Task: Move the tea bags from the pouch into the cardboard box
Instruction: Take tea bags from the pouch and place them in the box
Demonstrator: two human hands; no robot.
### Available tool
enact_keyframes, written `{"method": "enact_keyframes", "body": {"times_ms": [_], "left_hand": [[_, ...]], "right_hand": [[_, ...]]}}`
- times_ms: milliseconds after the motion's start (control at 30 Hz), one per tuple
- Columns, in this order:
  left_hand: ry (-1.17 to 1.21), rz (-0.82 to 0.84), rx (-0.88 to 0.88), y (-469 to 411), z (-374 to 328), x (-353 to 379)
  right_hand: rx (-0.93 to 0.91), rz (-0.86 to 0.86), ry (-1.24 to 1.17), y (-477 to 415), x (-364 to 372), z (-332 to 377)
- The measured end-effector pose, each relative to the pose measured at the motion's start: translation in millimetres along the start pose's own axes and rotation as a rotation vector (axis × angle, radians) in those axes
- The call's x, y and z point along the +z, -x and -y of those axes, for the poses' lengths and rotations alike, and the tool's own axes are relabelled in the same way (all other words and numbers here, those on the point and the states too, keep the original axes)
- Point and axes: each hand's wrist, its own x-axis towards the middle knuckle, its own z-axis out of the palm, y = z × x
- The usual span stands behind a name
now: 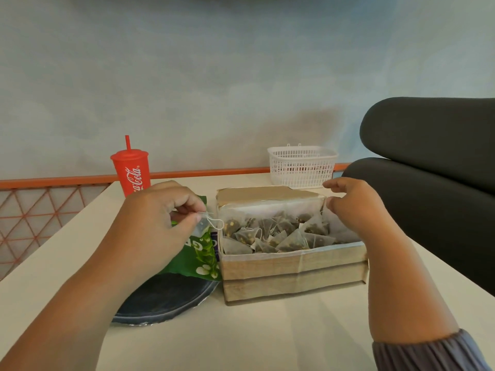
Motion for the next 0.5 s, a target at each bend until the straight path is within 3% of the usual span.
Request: {"method": "enact_keyframes", "body": {"times_ms": [100, 200, 300, 500], "left_hand": [[0.039, -0.005, -0.007, 0.9, -1.9, 2.6], [0.132, -0.007, -0.017, 3.4, -6.2, 5.1], [0.266, 0.018, -0.031, 4.9, -9.7, 6.1], [0.405, 0.025, -0.01, 5.9, -13.6, 6.0]], "right_hand": [[-0.146, 0.048, -0.103, 10.3, -0.1, 21.0], [-0.305, 0.41, -0.31, 35.1, 4.7, 54.4], [-0.456, 0.73, -0.201, 55.9, 17.3, 80.5], [-0.465, 0.648, -0.371, 61.1, 30.5, 89.4]]}}
